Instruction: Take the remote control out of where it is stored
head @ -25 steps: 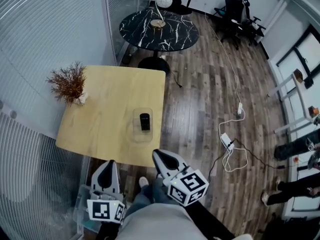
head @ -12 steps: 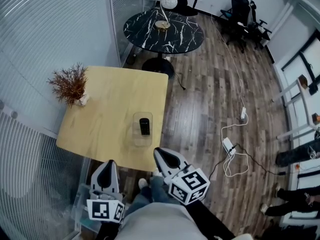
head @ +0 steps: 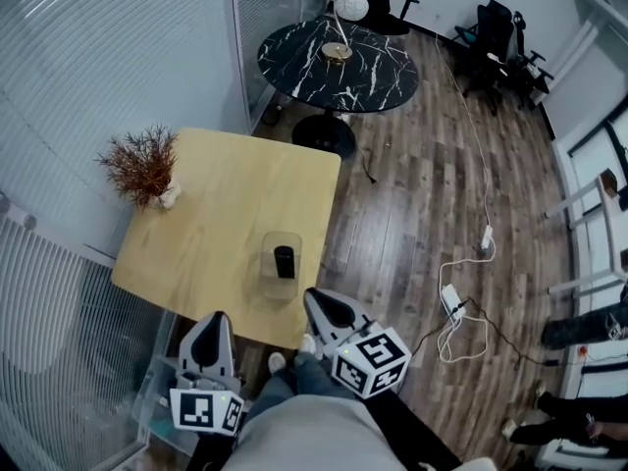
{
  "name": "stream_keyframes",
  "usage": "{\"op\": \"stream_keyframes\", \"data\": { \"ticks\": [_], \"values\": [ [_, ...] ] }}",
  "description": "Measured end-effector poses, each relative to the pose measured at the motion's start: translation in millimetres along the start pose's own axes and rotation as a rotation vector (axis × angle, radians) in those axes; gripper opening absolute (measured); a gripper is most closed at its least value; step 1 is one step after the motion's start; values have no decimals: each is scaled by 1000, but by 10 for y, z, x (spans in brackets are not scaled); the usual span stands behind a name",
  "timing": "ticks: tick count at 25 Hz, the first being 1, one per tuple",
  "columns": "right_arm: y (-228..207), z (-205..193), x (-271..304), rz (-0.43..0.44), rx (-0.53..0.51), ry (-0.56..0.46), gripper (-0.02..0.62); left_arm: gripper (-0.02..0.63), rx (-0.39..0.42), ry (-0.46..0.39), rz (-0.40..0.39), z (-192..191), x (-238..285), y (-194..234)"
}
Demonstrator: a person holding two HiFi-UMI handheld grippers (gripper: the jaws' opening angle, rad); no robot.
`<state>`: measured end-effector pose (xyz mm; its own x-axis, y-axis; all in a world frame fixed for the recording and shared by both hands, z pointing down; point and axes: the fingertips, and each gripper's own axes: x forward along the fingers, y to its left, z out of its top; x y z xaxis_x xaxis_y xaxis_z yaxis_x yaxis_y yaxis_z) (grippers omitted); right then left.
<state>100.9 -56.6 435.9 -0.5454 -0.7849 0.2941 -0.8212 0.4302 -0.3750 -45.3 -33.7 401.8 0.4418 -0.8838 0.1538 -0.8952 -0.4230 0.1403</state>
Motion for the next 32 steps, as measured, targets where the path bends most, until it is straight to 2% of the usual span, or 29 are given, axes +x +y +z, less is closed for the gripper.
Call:
{"op": "stream_keyframes", "data": {
  "ticks": [17,32],
  "values": [
    [-305,29,263,94,-54,66,3,8,-31,-25,103,-47,241,-125],
    [-363,-41,553,101,-75,120,5,8,-23,7,67,-8,400,9]
  ]
}}
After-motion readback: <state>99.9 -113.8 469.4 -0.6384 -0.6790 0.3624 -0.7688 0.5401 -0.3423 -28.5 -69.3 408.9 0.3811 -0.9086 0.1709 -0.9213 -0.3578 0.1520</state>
